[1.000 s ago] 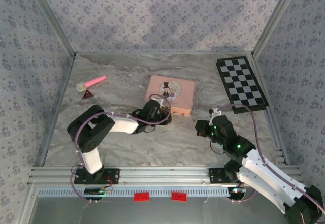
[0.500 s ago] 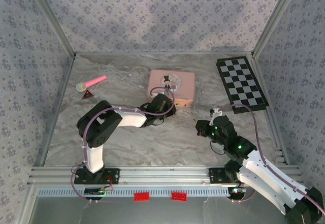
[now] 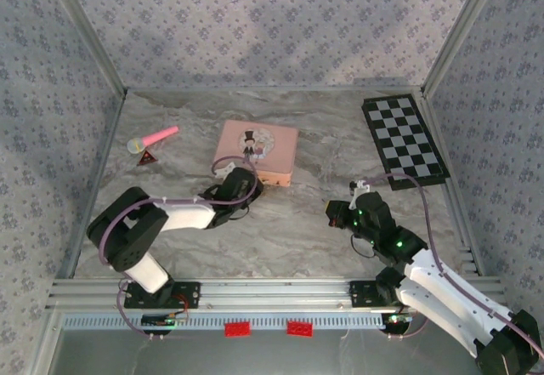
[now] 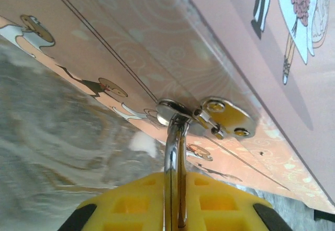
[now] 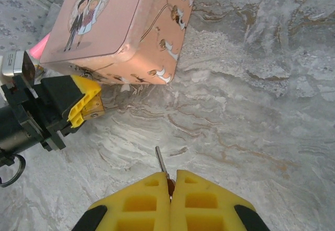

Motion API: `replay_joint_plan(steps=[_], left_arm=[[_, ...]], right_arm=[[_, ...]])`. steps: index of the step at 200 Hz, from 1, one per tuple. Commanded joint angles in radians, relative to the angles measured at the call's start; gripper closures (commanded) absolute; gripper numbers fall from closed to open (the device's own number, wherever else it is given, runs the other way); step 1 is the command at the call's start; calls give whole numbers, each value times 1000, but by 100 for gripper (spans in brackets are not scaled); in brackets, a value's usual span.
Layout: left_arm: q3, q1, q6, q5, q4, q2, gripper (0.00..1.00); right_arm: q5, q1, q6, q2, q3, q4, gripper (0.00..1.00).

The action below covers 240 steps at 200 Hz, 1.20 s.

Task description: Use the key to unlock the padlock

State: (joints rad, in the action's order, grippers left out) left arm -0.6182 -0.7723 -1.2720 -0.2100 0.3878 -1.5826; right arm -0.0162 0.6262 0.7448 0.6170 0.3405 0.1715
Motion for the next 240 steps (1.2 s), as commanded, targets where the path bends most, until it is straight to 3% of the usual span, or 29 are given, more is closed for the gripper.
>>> replay_joint_plan(steps=[1,65,113,192,240], left_arm=[[26,11,-29,-102,-57,36,100],[-101,-65,-28,41,12,-88,100],[-131,-97,-33,80,41,-129,100],[-125,-101,-52,109,74,-129,100],[-142,-104,-60,145,81,-122,99]], right_arm=[[-15,-4,-16,-3,2,-29,100],[-43,-13,61,20,-33,-58,100],[-90,-26,162,68,-98,-151,100],[-185,-26,311,270,-148,-443,100],[-246,-29,377,402,-116,-512,100]])
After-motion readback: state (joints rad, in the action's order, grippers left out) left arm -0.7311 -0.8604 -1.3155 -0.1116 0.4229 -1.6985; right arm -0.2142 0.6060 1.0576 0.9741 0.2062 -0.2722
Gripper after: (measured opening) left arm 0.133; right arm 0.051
